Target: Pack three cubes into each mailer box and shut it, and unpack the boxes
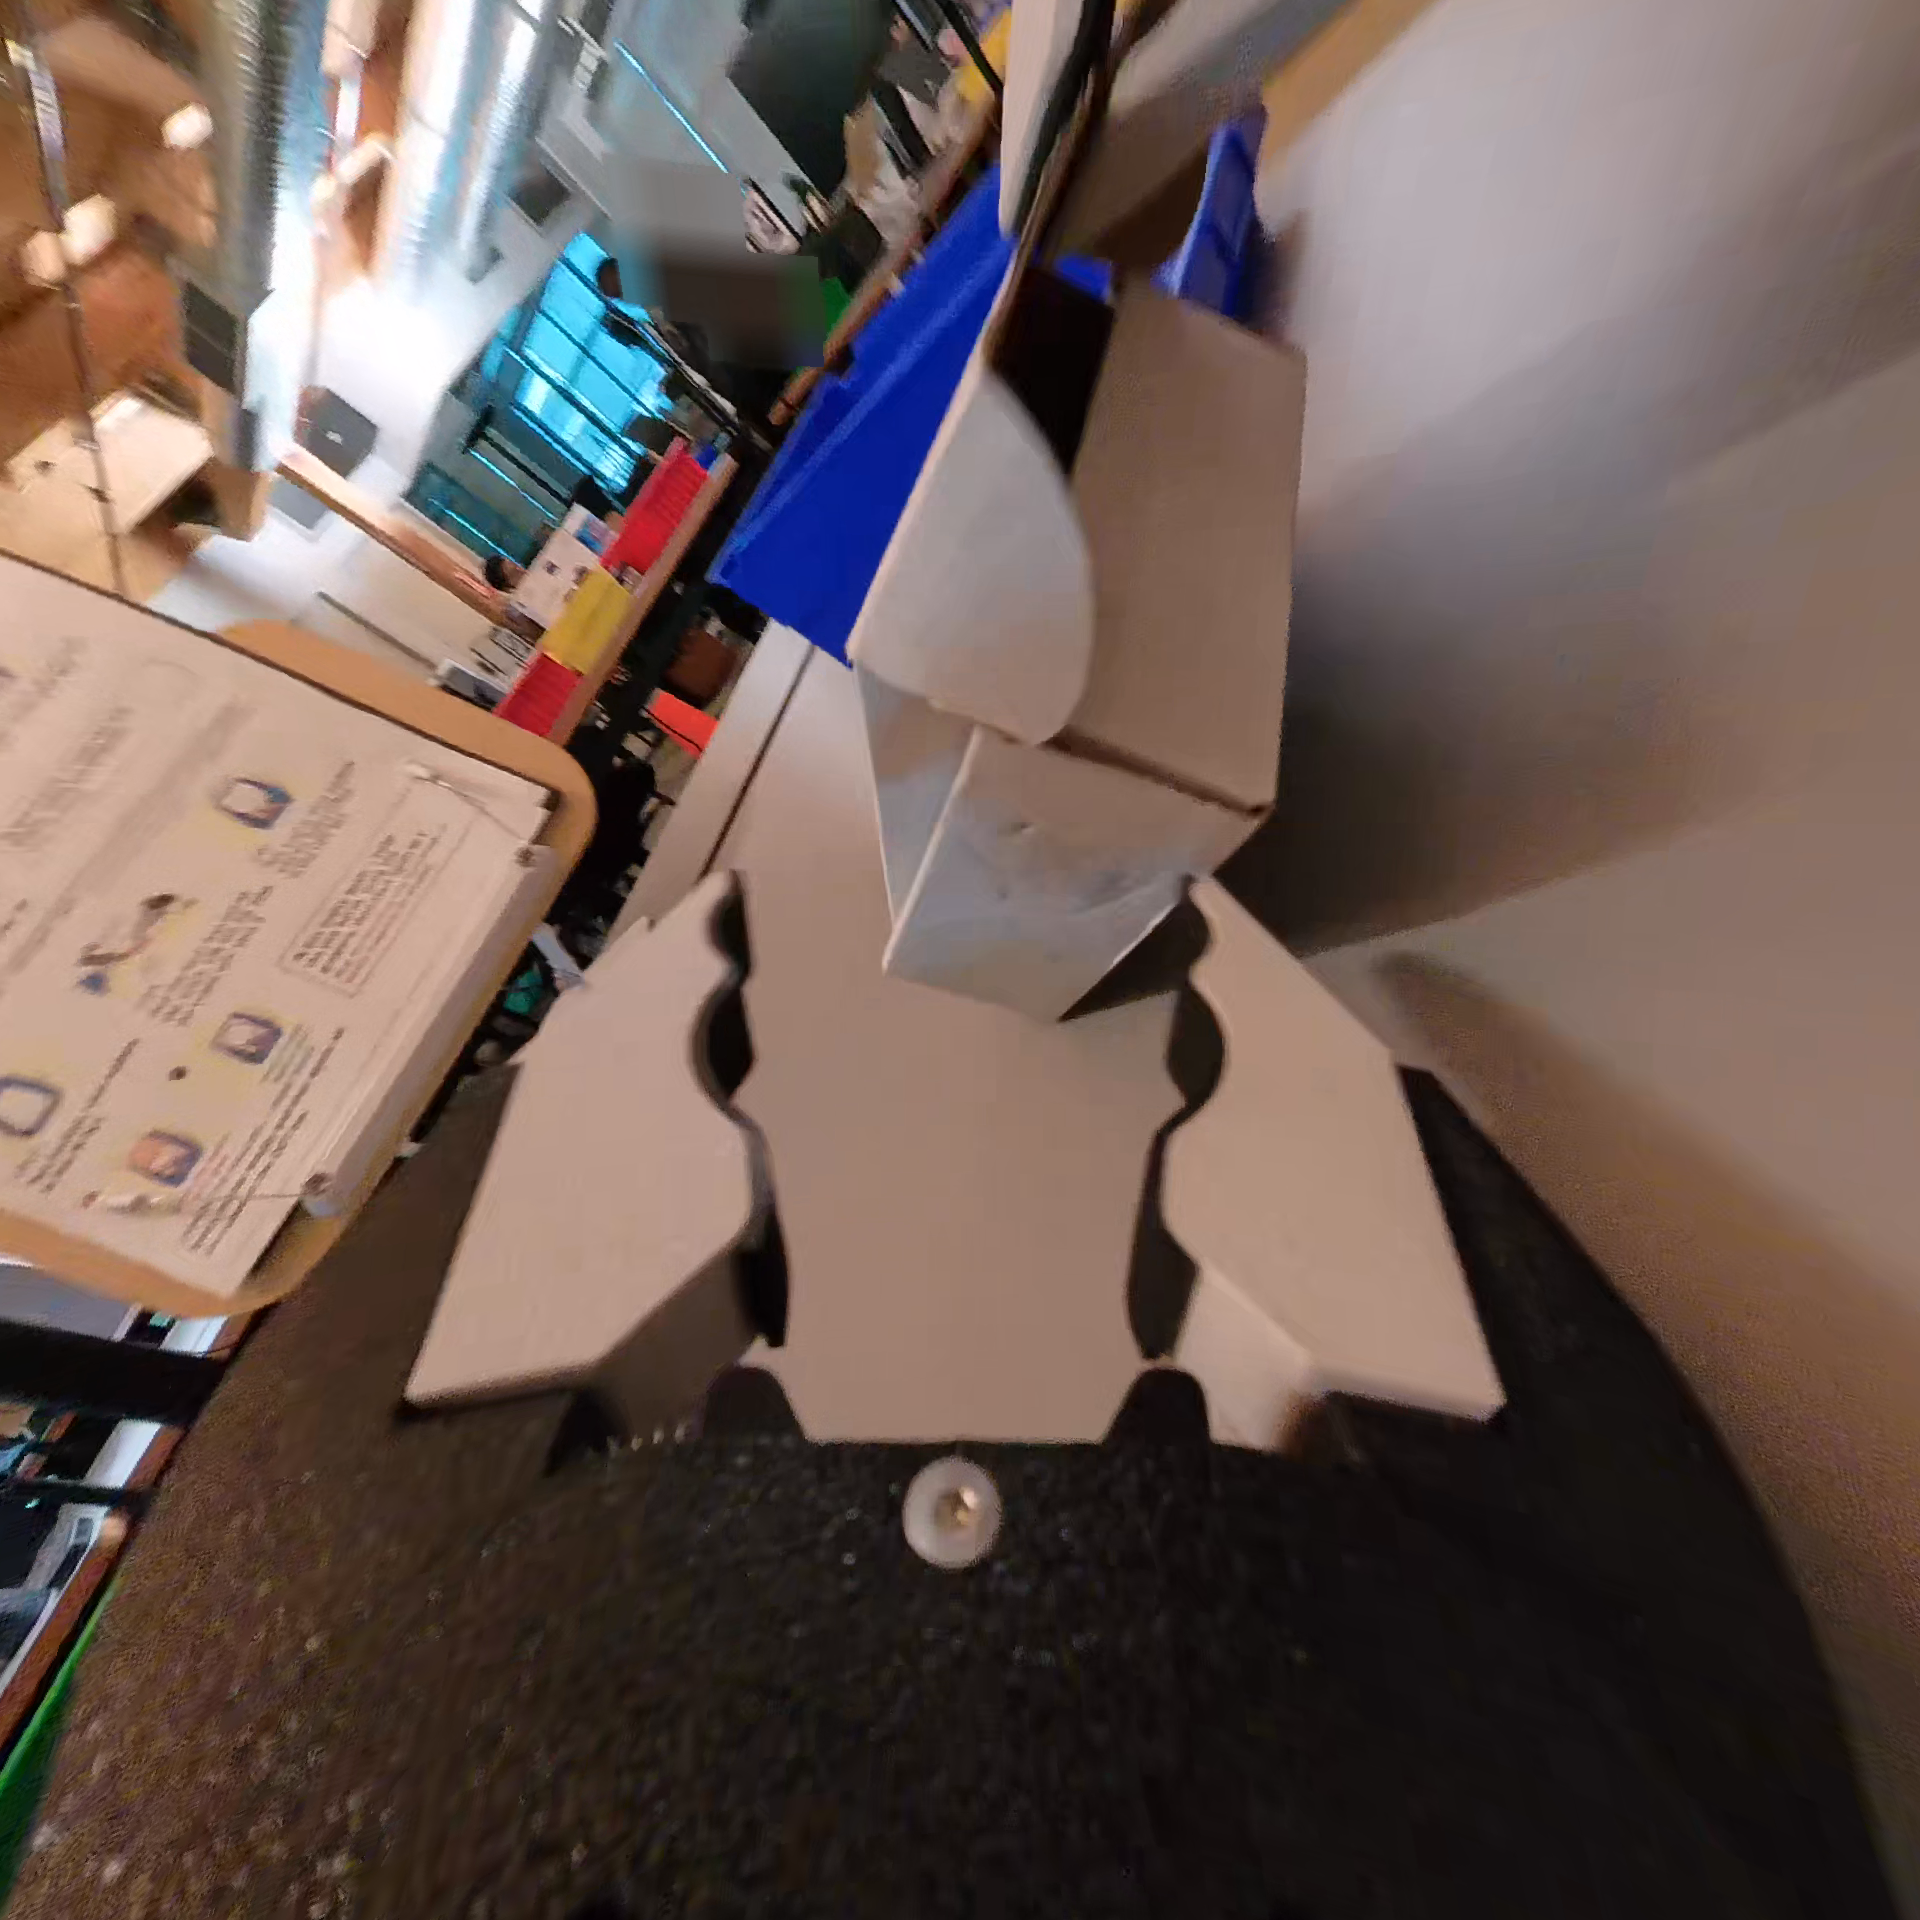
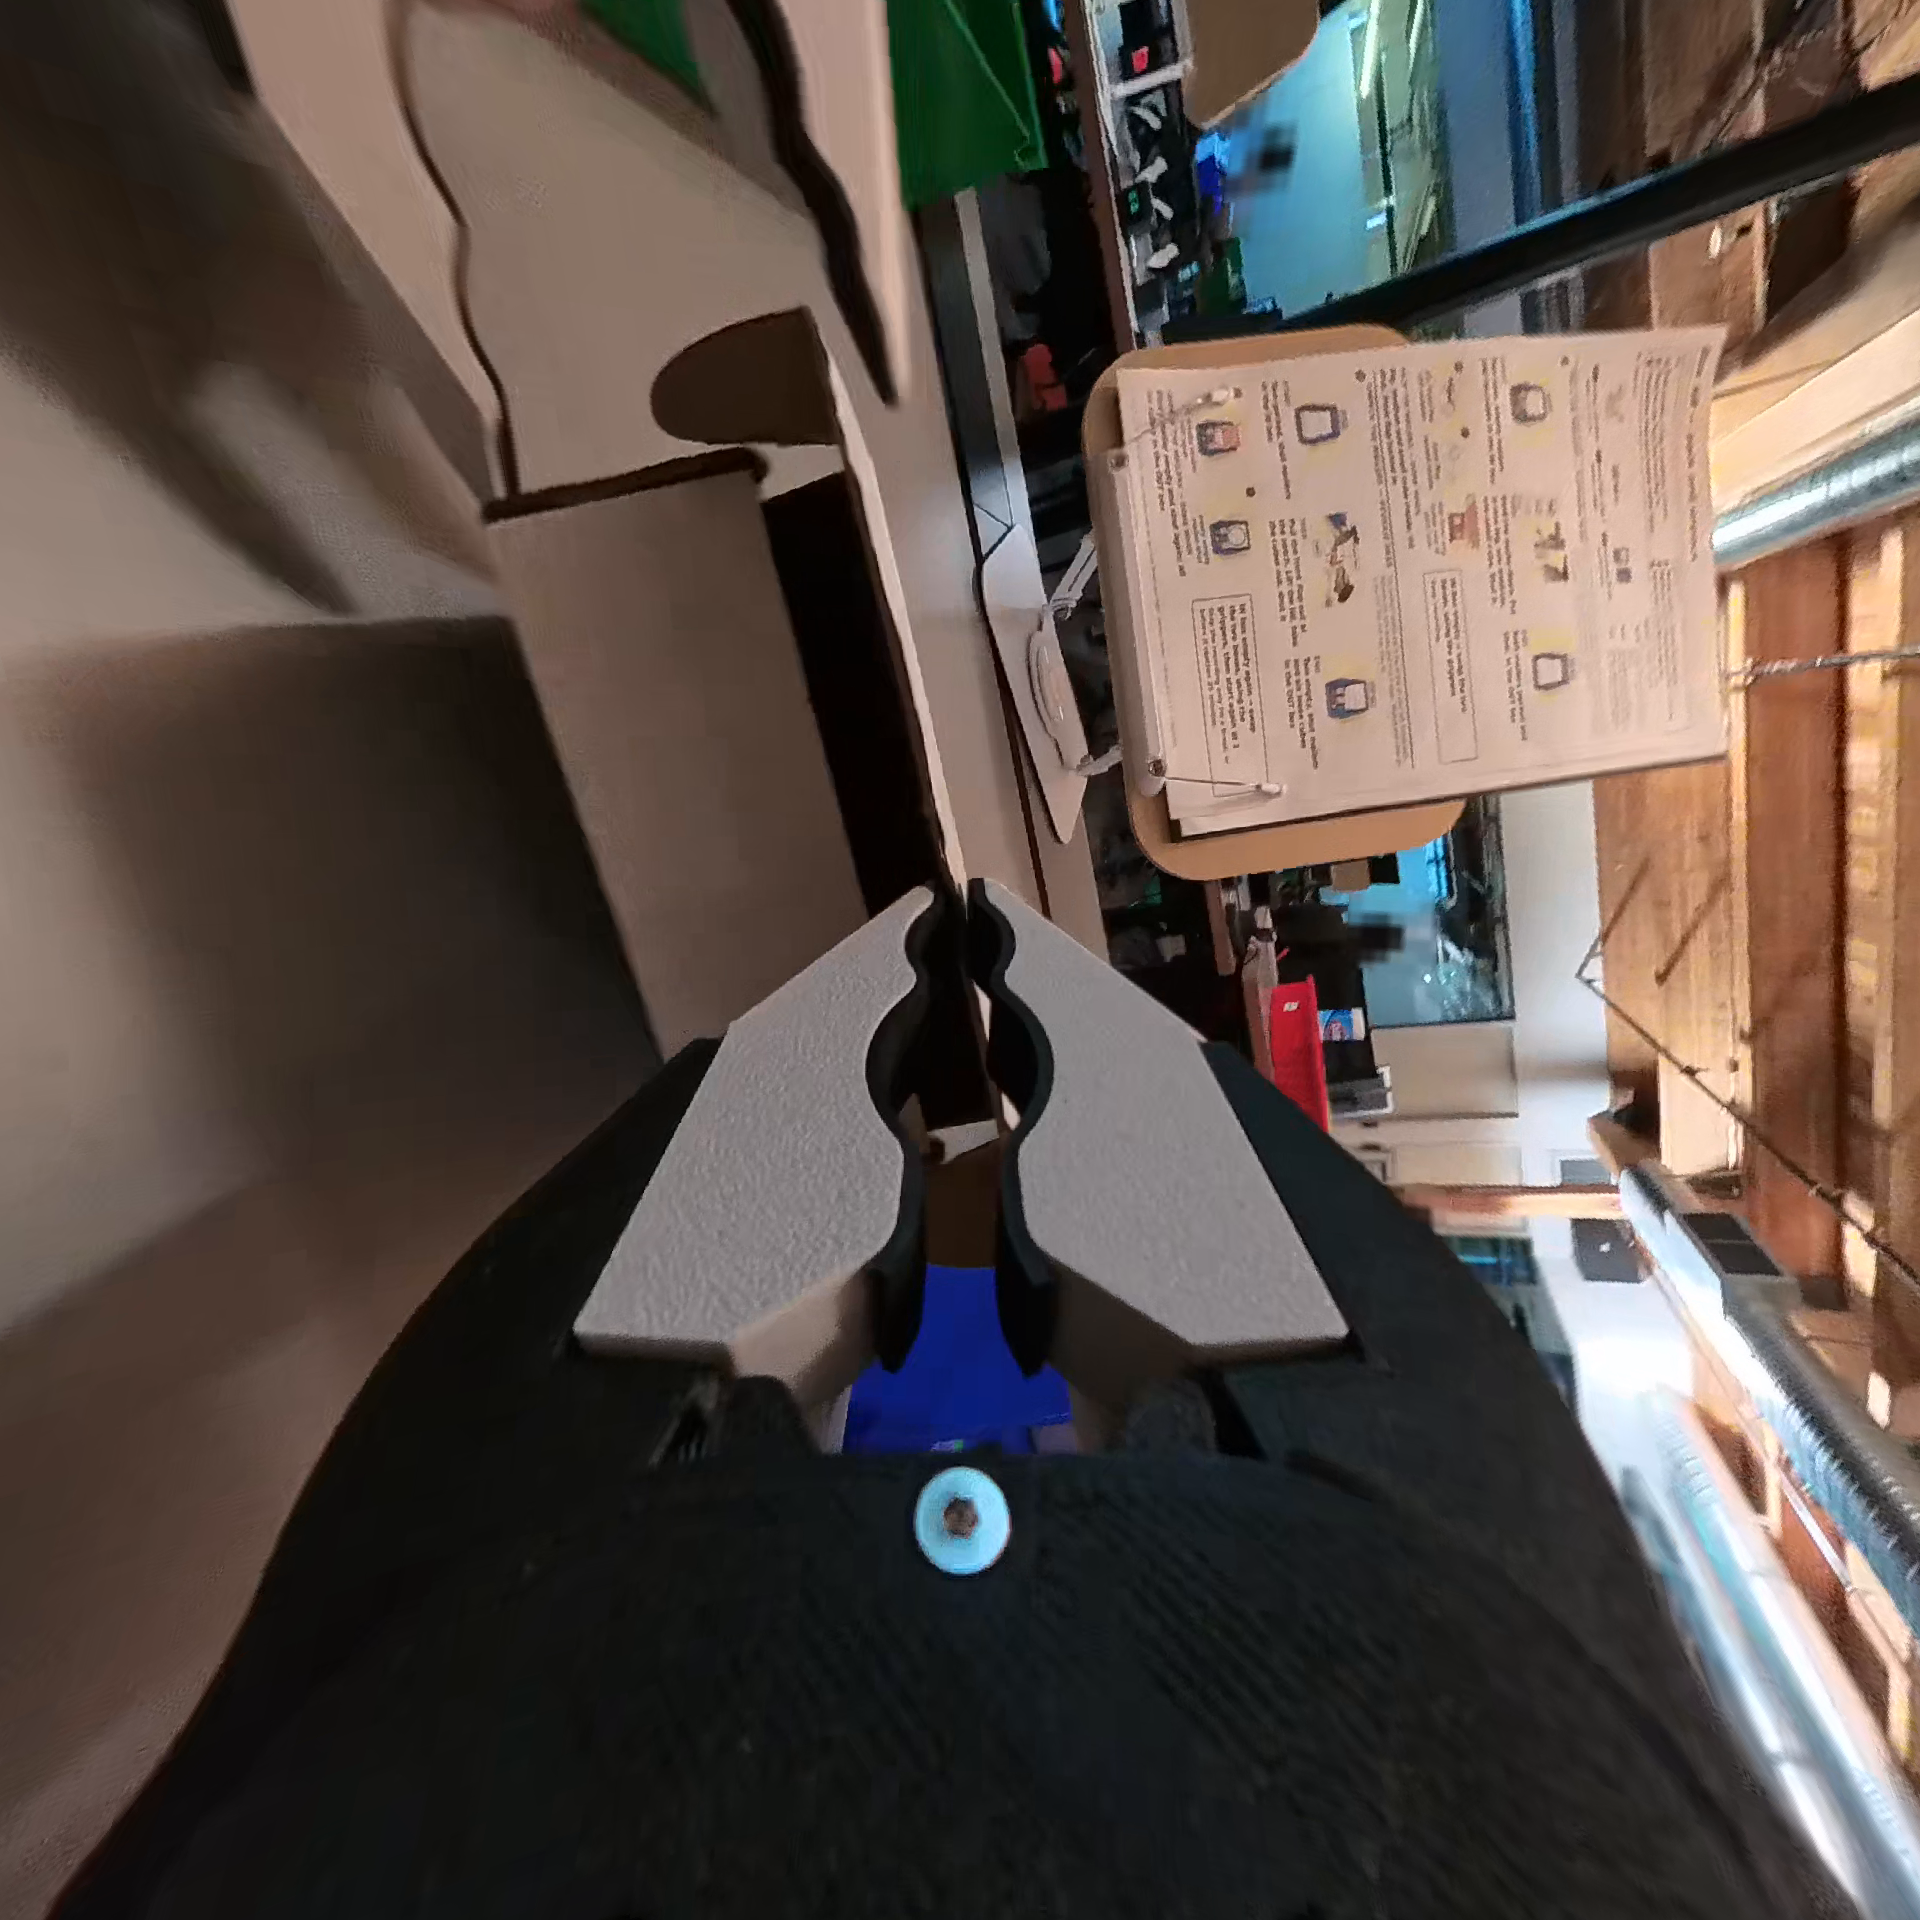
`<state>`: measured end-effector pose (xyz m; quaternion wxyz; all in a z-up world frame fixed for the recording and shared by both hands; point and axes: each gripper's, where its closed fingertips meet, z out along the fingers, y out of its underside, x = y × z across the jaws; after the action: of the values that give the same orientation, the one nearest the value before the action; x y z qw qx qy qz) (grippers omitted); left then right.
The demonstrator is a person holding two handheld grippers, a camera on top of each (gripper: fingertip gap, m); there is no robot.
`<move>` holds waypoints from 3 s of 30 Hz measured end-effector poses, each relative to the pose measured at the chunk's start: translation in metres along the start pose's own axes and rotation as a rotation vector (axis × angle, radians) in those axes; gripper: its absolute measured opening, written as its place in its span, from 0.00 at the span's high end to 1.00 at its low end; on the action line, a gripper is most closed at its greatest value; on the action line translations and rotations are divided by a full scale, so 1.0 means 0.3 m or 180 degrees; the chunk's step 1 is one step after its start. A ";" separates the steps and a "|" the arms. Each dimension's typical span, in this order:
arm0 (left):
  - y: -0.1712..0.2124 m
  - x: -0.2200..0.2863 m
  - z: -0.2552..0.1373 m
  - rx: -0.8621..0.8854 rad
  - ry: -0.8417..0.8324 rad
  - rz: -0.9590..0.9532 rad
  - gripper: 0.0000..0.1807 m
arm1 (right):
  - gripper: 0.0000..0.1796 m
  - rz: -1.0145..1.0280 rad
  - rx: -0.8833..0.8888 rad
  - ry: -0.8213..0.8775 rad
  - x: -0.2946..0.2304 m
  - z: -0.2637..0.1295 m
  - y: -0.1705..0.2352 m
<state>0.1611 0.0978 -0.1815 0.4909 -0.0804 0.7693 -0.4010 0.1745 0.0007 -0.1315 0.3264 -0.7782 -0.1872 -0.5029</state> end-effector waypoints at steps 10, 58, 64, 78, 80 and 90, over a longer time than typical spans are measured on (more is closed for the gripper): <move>-0.231 0.103 -0.017 -0.0244 -0.0572 0.1177 1.00 | 1.00 -0.0041 0.0037 0.0021 0.030 0.012 -0.085; -0.071 0.166 0.014 -0.0655 0.1234 -0.1066 0.87 | 0.77 0.0853 0.0286 -0.2168 -0.083 0.259 -0.110; -0.047 0.210 0.062 -0.0722 0.1165 -0.1164 1.00 | 0.76 0.1370 -0.0445 -0.2015 -0.133 0.376 -0.060; -0.077 0.222 0.123 -0.0444 0.0585 -0.0707 0.98 | 0.65 0.3303 -0.1192 -0.2562 -0.220 0.379 -0.104; -0.077 0.222 0.123 -0.0445 0.0571 -0.0686 0.98 | 0.65 0.3267 -0.1365 -0.2560 -0.242 0.386 -0.089; -0.070 0.214 0.132 -0.0497 0.0430 -0.0602 0.98 | 0.77 0.3162 -0.1377 -0.2708 -0.258 0.404 -0.107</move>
<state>0.1554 0.0293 -0.2190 0.3903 -0.1633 0.8184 -0.3889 0.2019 0.1111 -0.2254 0.2537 -0.9491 0.1844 0.0295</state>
